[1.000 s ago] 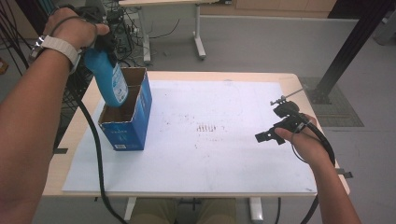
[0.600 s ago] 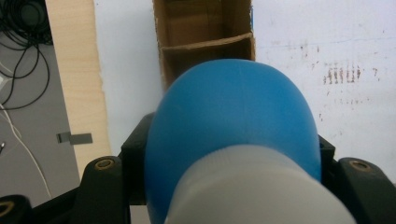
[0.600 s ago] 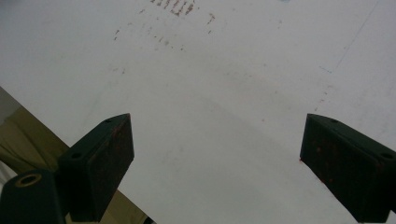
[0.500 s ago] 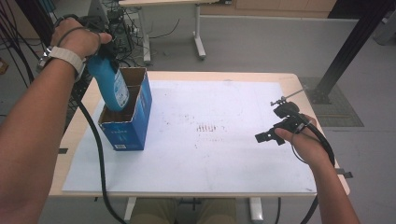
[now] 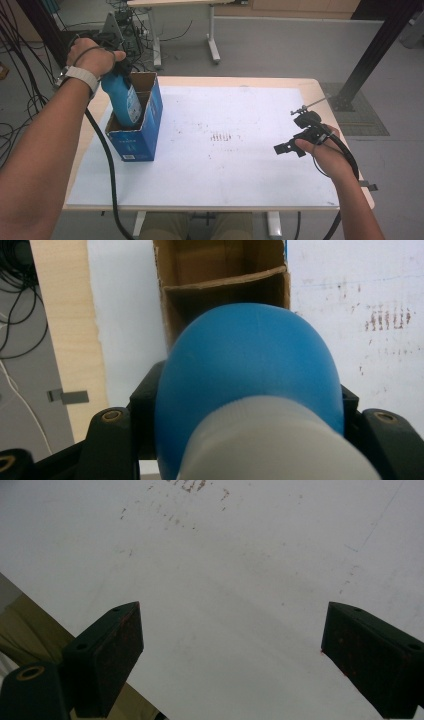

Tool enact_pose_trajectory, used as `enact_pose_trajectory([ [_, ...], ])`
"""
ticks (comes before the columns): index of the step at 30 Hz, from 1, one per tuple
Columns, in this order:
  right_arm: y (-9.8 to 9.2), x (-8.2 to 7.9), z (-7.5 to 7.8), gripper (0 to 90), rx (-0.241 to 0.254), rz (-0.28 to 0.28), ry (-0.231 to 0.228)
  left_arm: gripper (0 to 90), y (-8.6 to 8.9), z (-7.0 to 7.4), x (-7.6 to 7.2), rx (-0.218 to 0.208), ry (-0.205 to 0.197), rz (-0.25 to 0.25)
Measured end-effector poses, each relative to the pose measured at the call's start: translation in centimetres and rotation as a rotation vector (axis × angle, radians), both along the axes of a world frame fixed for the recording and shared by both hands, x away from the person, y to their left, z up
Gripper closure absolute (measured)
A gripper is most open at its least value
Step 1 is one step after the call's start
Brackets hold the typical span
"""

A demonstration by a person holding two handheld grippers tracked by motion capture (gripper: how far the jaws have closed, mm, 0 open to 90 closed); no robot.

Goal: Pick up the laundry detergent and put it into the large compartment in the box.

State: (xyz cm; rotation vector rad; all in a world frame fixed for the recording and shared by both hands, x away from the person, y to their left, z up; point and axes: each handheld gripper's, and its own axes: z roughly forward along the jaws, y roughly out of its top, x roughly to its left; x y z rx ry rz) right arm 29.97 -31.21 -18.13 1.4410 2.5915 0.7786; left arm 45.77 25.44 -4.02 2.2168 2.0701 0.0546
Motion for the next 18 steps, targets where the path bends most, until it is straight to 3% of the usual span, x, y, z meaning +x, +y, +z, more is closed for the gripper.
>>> enact_pose_trajectory([
  [18,-0.1,0.1,-0.7,9.5,0.005,-0.007,0.020,39.0,-0.3,-4.5,0.3,0.001,0.008,-0.022],
])
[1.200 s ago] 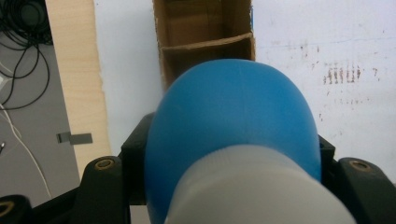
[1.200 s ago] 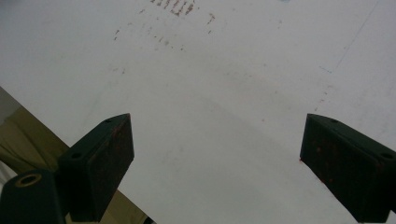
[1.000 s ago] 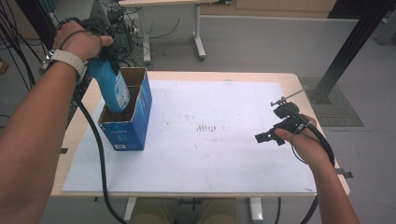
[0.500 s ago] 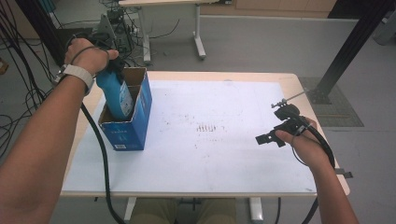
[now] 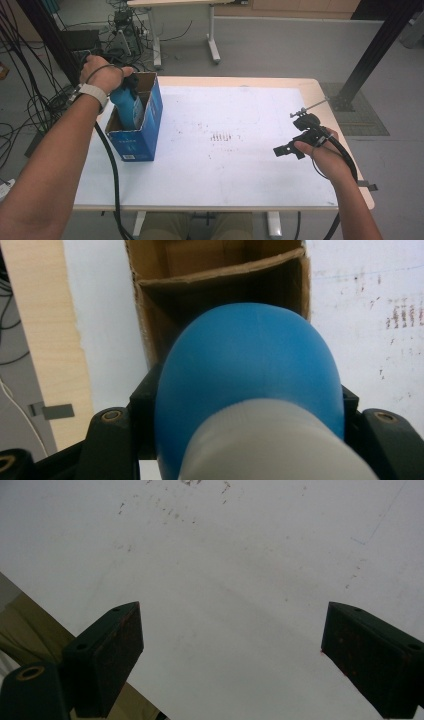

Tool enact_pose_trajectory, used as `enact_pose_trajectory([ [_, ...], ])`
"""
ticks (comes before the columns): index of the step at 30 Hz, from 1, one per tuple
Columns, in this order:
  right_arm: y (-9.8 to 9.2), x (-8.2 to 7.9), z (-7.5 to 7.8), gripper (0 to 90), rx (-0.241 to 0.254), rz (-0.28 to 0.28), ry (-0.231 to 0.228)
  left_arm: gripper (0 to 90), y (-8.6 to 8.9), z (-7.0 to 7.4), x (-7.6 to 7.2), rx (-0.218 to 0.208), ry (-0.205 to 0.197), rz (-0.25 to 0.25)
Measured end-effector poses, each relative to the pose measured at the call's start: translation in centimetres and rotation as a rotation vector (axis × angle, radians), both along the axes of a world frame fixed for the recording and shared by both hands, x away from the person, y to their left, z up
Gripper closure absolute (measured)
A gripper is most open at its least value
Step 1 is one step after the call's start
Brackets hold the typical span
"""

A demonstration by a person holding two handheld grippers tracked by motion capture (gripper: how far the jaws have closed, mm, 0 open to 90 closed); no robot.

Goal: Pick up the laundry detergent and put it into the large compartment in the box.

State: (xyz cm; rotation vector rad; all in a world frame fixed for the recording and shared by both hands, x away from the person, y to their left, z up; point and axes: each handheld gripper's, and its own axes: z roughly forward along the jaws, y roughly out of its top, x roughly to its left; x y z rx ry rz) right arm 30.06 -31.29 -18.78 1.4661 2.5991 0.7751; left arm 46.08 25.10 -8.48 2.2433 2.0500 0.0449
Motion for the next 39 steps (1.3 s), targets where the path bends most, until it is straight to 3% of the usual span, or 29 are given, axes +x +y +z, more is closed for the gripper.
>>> enact_pose_trajectory([
  [14,-0.1,0.1,-0.5,9.4,0.006,-0.002,0.005,39.0,0.0,-2.7,0.0,0.010,0.001,0.008],
  [39,-0.1,0.0,-0.8,9.4,0.006,-0.003,0.009,39.0,-0.6,-5.7,-0.1,0.032,0.004,-0.005],
])
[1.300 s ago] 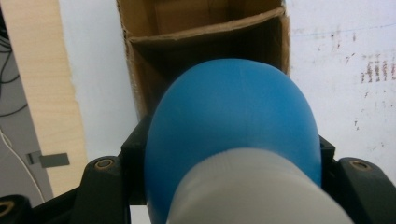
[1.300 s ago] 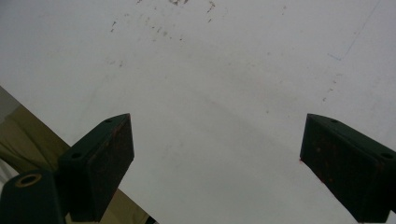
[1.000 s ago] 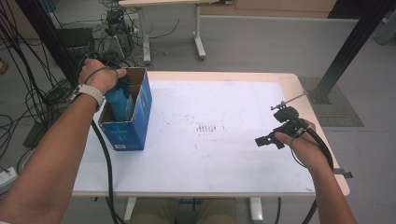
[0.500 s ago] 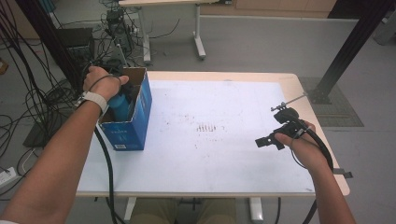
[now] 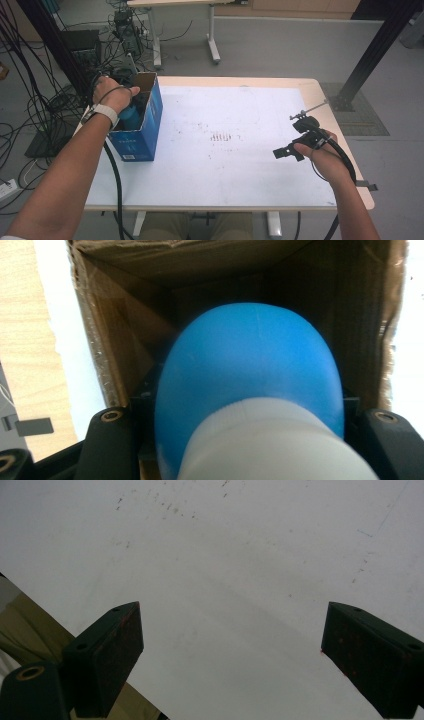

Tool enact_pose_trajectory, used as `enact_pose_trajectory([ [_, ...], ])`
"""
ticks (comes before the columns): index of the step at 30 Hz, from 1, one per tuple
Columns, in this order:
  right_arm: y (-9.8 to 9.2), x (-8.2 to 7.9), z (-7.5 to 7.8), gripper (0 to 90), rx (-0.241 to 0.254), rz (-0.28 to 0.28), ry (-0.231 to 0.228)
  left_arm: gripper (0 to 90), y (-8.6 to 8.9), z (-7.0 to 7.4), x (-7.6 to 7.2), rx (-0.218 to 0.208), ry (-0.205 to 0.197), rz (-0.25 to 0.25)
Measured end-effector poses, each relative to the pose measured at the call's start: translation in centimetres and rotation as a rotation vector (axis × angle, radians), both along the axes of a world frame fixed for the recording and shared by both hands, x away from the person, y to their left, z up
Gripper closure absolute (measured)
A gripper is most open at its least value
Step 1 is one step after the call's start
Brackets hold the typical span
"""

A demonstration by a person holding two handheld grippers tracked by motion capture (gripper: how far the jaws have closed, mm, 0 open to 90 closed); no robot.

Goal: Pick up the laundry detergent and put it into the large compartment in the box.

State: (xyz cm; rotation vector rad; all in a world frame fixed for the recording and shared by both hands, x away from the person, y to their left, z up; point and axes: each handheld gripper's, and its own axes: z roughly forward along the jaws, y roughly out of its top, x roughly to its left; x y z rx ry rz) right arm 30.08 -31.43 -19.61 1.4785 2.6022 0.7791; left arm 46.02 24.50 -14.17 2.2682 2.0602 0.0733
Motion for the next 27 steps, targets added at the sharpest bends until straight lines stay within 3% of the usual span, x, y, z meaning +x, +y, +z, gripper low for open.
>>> enact_pose_trajectory([
  [9,0.0,0.1,-0.1,9.4,0.000,0.000,0.004,39.0,-0.1,-1.2,0.2,0.004,0.013,-0.007],
  [27,0.1,0.2,-0.1,9.4,-0.001,-0.002,0.010,38.9,-0.3,-1.2,0.4,0.009,0.029,-0.017],
])
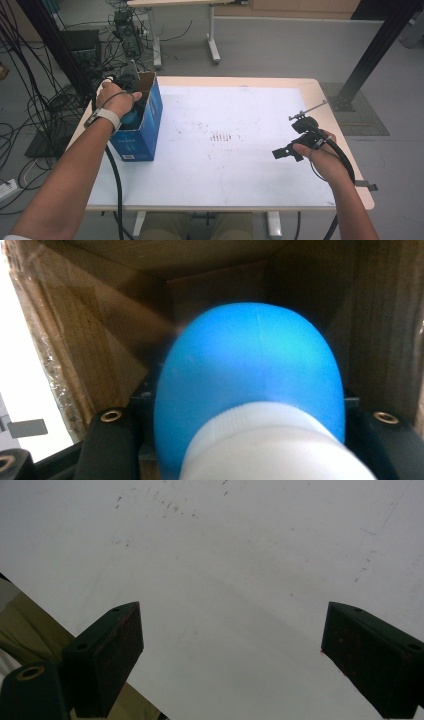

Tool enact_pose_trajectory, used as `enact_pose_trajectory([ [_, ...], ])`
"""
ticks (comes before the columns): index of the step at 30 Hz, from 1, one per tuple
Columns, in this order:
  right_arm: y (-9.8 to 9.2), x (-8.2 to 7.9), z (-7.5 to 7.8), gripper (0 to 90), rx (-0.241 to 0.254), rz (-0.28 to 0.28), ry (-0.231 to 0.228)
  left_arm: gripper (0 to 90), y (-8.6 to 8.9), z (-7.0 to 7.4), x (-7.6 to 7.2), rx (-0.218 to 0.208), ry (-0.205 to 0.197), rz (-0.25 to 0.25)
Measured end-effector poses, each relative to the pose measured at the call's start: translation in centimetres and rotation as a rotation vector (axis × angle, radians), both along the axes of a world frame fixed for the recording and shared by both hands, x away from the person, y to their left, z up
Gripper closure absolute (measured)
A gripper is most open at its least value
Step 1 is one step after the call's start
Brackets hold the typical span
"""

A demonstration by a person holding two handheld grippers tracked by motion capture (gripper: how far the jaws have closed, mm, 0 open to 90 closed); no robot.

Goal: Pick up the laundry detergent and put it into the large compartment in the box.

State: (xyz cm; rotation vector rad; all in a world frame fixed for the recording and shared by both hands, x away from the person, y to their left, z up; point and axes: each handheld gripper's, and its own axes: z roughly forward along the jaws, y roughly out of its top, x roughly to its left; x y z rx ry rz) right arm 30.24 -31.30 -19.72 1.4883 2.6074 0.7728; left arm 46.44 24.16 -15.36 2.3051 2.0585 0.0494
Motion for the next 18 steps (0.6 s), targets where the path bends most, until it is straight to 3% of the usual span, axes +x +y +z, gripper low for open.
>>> enact_pose_trajectory([
  [18,0.14,-0.11,0.23,9.4,-0.004,0.000,-0.005,38.9,0.07,-0.02,-0.07,-0.001,0.000,0.001],
])
